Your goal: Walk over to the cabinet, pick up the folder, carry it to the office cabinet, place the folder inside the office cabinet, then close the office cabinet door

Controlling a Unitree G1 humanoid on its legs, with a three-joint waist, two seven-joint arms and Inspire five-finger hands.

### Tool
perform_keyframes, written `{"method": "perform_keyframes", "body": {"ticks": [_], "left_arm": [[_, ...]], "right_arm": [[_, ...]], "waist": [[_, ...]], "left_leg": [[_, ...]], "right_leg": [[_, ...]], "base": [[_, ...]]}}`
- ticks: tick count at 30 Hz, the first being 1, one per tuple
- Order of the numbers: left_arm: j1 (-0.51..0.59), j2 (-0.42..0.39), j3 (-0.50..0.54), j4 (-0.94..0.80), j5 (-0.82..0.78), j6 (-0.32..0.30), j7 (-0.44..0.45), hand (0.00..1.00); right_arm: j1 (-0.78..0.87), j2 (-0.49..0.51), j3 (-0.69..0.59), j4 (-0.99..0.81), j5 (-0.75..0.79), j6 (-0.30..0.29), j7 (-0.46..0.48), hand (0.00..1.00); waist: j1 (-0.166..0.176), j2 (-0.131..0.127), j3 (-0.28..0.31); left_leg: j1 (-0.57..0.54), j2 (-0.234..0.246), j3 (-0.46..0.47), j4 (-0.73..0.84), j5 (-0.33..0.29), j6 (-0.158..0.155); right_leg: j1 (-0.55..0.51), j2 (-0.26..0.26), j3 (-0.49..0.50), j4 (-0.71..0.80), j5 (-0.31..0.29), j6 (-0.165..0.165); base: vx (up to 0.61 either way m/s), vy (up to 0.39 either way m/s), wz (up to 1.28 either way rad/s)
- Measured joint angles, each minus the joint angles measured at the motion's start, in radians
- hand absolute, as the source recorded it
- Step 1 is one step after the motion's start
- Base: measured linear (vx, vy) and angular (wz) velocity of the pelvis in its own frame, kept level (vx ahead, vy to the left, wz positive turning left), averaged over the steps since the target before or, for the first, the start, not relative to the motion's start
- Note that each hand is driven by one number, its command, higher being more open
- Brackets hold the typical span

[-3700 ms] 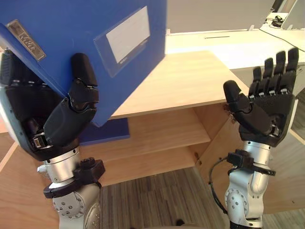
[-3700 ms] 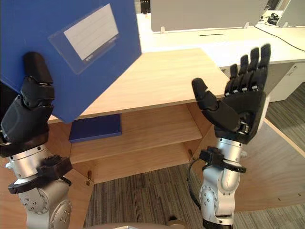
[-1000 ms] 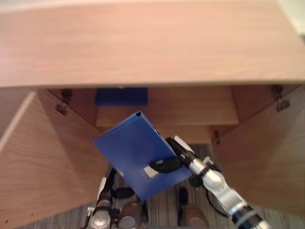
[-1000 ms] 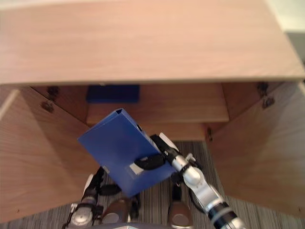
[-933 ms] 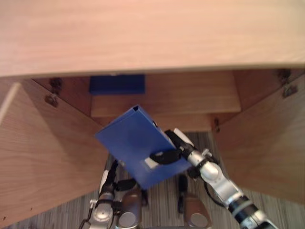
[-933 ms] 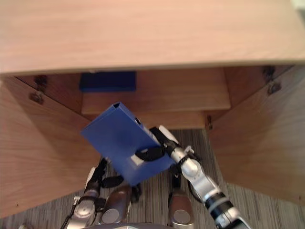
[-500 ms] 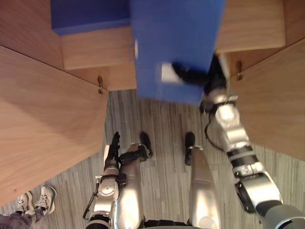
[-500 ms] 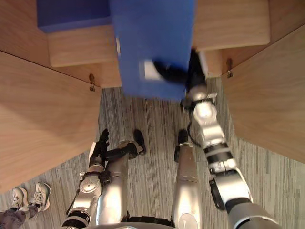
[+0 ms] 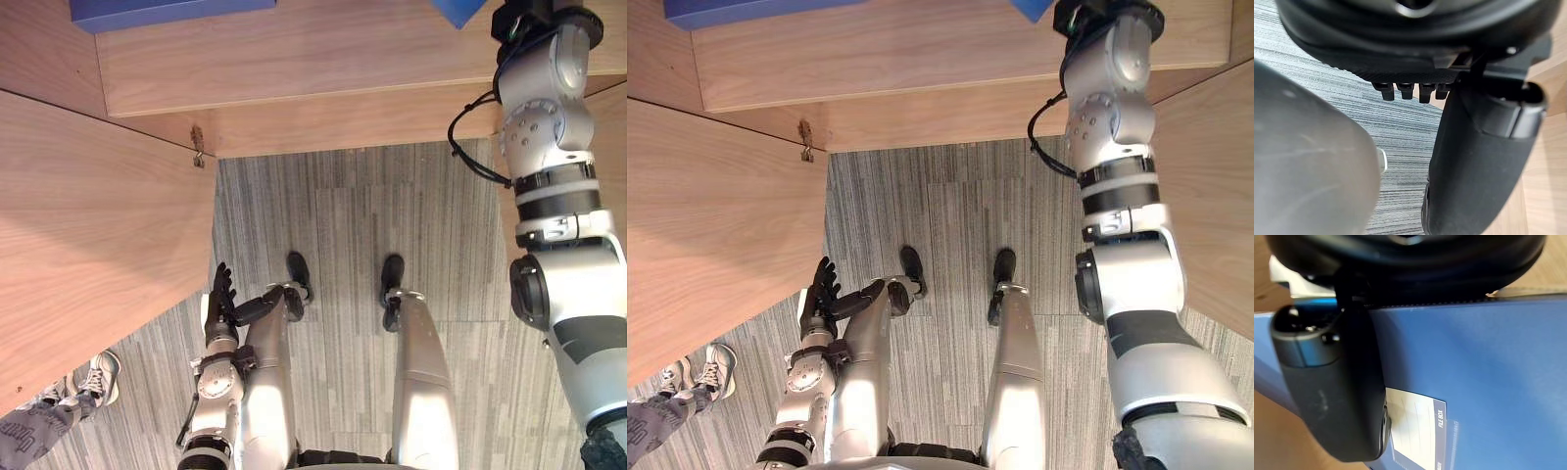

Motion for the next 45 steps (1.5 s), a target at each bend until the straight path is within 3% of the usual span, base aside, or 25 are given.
{"method": "perform_keyframes", "body": {"ticks": [7, 8, 16, 21, 34, 38, 42, 45], "left_arm": [[-0.063, -0.053, -0.054, 0.015, -0.016, -0.020, 0.040, 1.00], [-0.068, -0.057, -0.056, 0.013, -0.016, -0.024, 0.042, 1.00], [-0.112, -0.072, -0.068, -0.015, -0.025, -0.021, 0.045, 1.00], [-0.111, -0.063, -0.070, -0.065, -0.026, -0.024, 0.045, 1.00], [-0.112, -0.061, -0.068, -0.068, -0.037, -0.014, 0.042, 1.00], [-0.129, -0.063, -0.050, -0.047, -0.040, -0.015, 0.044, 1.00], [-0.207, -0.063, -0.016, 0.063, -0.093, 0.033, 0.060, 1.00], [-0.202, -0.084, -0.021, 0.067, -0.115, 0.037, 0.058, 1.00]], "right_arm": [[-0.051, 0.041, -0.031, 0.074, 0.115, -0.022, -0.032, 0.00], [-0.058, 0.042, -0.037, 0.079, 0.125, -0.027, -0.034, 1.00], [-0.082, 0.067, -0.199, 0.139, 0.245, -0.063, -0.153, 1.00], [-0.061, 0.085, -0.208, 0.055, 0.253, -0.091, -0.155, 1.00], [0.039, 0.131, -0.219, -0.075, 0.232, -0.118, -0.160, 1.00], [0.062, 0.127, -0.159, -0.075, 0.081, -0.066, -0.157, 1.00], [0.065, 0.129, -0.059, -0.059, -0.166, 0.067, -0.107, 1.00], [0.055, 0.118, -0.029, -0.018, -0.302, 0.116, -0.060, 1.00]], "waist": [[0.000, 0.011, -0.008], [0.000, 0.011, -0.008], [0.023, 0.011, -0.009], [0.026, 0.011, -0.009], [0.025, 0.011, -0.009], [0.021, 0.011, -0.009], [-0.011, 0.010, -0.009], [-0.024, 0.009, -0.010]], "left_leg": [[-0.045, -0.033, -0.041, -0.043, 0.040, -0.012], [-0.055, -0.037, -0.045, -0.043, 0.046, -0.012], [-0.132, -0.048, -0.067, 0.019, 0.056, -0.017], [-0.194, -0.023, -0.063, 0.103, 0.034, -0.015], [-0.187, 0.015, -0.055, 0.141, 0.024, -0.018], [-0.173, 0.031, -0.053, 0.138, 0.024, -0.018], [-0.121, 0.041, -0.027, 0.095, 0.028, -0.017], [-0.087, 0.044, -0.022, 0.065, 0.031, -0.016]], "right_leg": [[-0.024, -0.030, -0.053, -0.010, -0.005, -0.008], [-0.033, -0.033, -0.056, -0.005, -0.005, -0.009], [-0.110, -0.057, -0.066, 0.086, -0.029, -0.027], [-0.181, -0.047, -0.047, 0.163, -0.043, -0.033], [-0.188, -0.016, -0.030, 0.191, -0.043, -0.041], [-0.173, 0.001, -0.030, 0.171, -0.031, -0.046], [-0.127, 0.016, -0.021, 0.112, -0.002, -0.043], [-0.083, 0.023, -0.024, 0.063, 0.014, -0.039]], "base": [[0.02, -0.025, 0.23], [-0.01, -0.028, 0.30], [-0.05, -0.033, 0.11], [-0.06, -0.034, -0.11], [-0.05, -0.026, -0.08], [-0.04, -0.025, -0.12], [-0.04, 0.006, -0.16], [-0.01, 0.014, -0.08]]}}
